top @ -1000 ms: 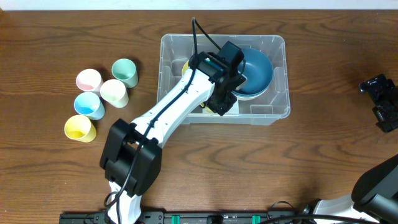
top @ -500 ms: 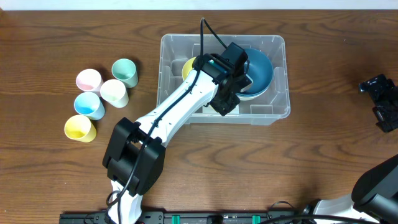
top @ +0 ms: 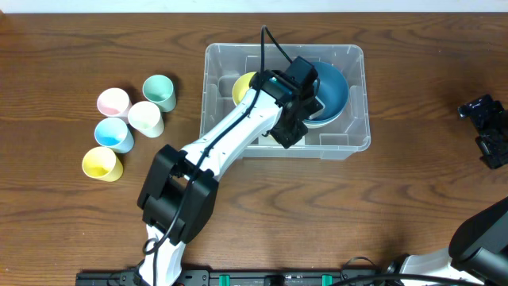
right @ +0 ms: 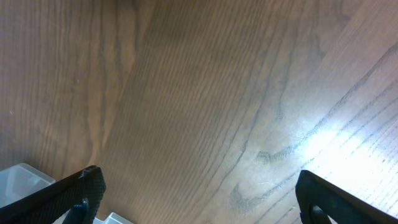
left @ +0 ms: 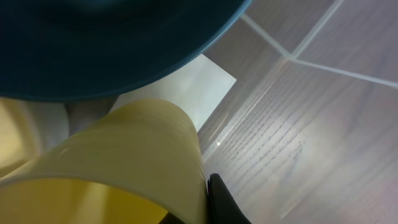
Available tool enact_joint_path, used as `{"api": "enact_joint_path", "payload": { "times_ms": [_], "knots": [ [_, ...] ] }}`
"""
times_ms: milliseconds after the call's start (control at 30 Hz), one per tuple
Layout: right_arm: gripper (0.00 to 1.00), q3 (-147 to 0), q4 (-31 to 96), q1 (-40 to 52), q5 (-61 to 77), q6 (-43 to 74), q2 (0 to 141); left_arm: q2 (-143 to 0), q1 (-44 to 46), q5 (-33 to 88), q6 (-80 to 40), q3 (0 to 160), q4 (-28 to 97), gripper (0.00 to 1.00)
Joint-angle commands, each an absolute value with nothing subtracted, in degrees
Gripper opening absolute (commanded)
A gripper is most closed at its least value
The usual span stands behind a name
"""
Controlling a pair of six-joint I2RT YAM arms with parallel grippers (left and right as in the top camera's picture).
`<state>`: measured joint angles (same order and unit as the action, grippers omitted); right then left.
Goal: Pack container
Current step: 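Lower the yellow cup into the container beside the bowls and release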
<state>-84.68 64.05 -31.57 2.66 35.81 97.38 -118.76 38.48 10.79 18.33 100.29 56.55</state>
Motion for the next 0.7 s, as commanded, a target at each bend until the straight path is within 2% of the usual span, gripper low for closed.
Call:
{"api": "enact_joint_path", "payload": {
  "times_ms": [0,267,400,433,500,667],
  "knots": [
    [0.99,-84.97,64.10,-31.97,2.59,36.62,97.62,-119.94,38.72,11.57,19.51,101.49,56.51,0.06],
    [0.99,-84.97,64.10,-31.97,2.59,36.62,97.62,-120.18,38.72,11.57,19.46,101.49,55.13,0.06],
    [0.99,-84.97,64.10,-31.97,2.59,36.60,97.62,-120.18,38.72,11.57,19.44,101.49,55.18,0.41],
    [0.99,-84.97,64.10,-31.97,2.59,36.62,97.62,-120.18,38.72,11.57,19.44,101.49,55.18,0.46],
    [0.99,-84.97,64.10,-31.97,2.59,36.62,97.62,-120.18,38.72,11.57,19.44,101.49,55.20,0.52],
    [0.99,-84.97,64.10,-31.97,2.59,36.62,97.62,-120.14,38.72,11.55,19.44,101.49,55.44,0.54]
  ]
}}
